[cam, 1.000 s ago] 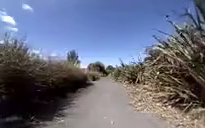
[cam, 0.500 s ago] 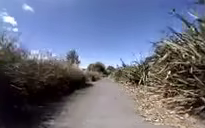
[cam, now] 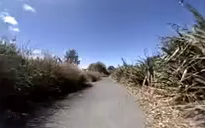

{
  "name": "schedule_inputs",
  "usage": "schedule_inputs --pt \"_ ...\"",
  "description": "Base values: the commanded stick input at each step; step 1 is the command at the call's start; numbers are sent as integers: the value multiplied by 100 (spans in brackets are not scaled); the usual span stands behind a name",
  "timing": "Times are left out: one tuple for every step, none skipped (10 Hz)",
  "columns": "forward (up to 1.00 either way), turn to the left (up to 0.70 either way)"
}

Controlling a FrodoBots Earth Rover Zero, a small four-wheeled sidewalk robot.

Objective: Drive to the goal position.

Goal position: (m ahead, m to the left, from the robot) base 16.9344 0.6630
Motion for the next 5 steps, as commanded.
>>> schedule_inputs --pt "85 0" --pt "85 0" --pt "85 0" --pt "85 0" --pt "85 0"
